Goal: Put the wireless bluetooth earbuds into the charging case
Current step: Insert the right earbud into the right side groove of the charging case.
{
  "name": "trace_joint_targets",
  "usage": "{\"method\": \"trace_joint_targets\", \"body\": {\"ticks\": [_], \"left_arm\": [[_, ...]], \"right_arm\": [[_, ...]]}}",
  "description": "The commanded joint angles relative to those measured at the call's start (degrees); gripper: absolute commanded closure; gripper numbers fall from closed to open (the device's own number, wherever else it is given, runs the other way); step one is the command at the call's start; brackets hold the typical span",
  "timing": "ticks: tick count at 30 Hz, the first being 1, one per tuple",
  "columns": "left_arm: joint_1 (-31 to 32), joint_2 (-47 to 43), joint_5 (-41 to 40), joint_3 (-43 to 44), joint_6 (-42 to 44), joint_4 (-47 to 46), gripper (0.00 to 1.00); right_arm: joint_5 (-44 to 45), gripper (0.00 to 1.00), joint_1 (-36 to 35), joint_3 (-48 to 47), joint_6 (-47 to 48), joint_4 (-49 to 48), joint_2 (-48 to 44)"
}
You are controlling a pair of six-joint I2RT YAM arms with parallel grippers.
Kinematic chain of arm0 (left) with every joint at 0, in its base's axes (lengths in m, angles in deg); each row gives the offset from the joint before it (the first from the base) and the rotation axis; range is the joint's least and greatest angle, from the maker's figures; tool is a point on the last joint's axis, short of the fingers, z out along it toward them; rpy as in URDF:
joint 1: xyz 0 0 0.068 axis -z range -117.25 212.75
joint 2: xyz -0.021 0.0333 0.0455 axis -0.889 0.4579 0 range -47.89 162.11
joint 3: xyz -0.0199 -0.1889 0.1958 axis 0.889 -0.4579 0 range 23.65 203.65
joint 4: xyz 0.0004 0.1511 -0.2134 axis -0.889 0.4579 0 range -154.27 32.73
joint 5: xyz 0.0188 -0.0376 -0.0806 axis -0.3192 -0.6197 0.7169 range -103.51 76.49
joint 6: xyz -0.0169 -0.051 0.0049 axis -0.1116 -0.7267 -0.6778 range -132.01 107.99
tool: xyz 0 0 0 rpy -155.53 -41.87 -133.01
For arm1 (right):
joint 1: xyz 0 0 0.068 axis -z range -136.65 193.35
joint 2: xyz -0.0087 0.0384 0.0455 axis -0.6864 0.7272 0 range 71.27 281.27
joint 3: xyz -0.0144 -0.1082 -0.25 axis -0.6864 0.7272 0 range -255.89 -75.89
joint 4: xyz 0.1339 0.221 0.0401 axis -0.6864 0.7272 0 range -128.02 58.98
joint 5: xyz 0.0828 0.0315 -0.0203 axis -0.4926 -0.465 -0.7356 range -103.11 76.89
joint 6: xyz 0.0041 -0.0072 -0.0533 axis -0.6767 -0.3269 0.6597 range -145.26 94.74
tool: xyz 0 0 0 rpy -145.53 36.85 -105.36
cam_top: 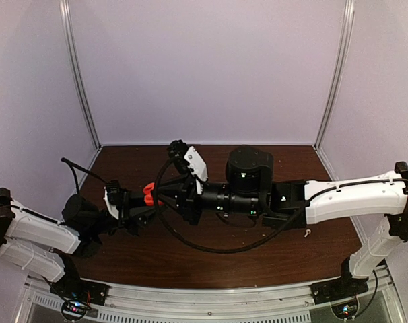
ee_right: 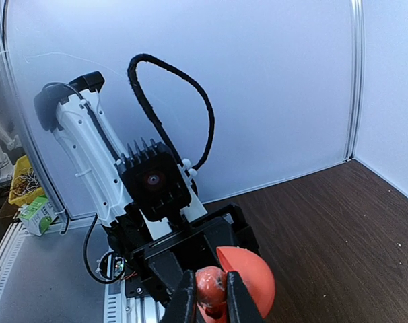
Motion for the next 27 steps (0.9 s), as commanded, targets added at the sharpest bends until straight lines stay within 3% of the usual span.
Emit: {"method": "trace_joint_targets", "body": {"ticks": [1,11,17,27], "left_arm": [[0.23,0.15,0.11,0.08,-0.92,-5.03,1.00],[0.23,-0.36,-1.95,-0.43,-1.57,-5.61,1.00],[0.22,-0.33,-2.31,-0.44,-1.65,-5.87,1.00],[0.23,-0.24,-2.38,-0.62,-1.96,-6.04,1.00]], "right_arm": [[2.24,0.91,-0.23,0.81,0.58,-1.84,-0.29],[0.91,0.90,-0.25,1.86,-0.61,-2.58,0.82],[1.34,0.82,-0.27,2.67,-0.85,-2.32,0.41],[3.39,0.77,-0.07,2.47,-0.49,-0.63,-0.45]]}}
